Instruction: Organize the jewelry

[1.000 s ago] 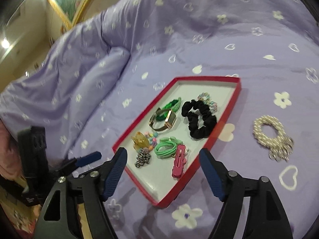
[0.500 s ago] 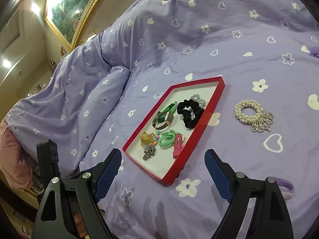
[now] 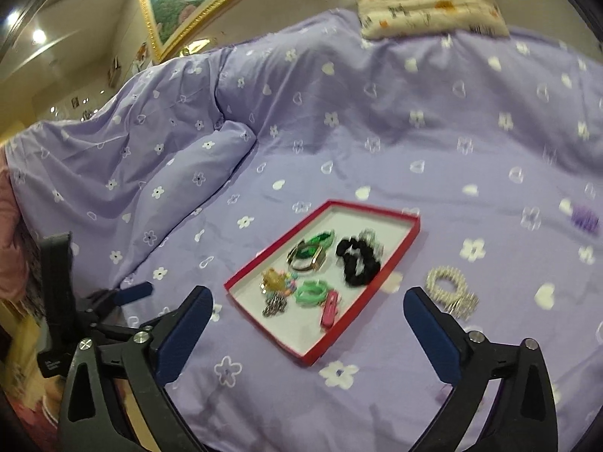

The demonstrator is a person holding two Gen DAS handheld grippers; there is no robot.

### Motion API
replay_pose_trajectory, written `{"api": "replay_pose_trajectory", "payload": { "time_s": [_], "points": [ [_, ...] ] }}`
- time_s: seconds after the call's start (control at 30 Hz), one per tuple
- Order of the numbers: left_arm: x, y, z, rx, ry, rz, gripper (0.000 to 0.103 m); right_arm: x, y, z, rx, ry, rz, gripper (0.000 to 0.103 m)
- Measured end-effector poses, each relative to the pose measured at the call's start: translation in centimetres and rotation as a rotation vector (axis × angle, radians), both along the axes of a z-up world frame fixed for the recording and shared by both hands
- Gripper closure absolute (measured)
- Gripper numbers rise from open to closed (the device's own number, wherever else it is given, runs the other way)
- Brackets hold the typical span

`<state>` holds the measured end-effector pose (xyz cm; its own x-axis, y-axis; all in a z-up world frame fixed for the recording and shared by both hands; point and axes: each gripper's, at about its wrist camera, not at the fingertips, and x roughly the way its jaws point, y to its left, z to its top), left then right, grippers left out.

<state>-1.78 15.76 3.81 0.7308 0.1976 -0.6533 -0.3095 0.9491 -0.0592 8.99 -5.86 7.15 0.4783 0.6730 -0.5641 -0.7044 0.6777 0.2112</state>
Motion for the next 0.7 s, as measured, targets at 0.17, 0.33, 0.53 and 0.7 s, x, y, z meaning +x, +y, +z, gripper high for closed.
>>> {"api": "replay_pose_trajectory", "payload": {
  "time_s": [0.17, 0.33, 0.53, 0.7],
  "points": [
    [0.4, 0.2, -1.7, 0.0, 0.011, 0.04, 0.0, -0.5, 0.6, -2.1, -0.02, -0.031, -0.005, 0.0],
    [0.7, -0.4, -3.9, 0.021, 0.036, 0.066, 0.0, -0.8, 0.5, -5.4, -0.015, -0.009, -0.024, 0.0],
    [0.6, -0.8, -5.9, 0.014, 0.066, 0.075, 0.0, -1.2, 0.4, -7.4, -0.025, -0.014, -0.029, 0.0],
    [0.3, -0.8, -6.4, 0.016, 0.063, 0.081, 0.0, -1.3, 0.2, -8.4, -0.029, -0.012, -0.036, 0.0]
  ]
}}
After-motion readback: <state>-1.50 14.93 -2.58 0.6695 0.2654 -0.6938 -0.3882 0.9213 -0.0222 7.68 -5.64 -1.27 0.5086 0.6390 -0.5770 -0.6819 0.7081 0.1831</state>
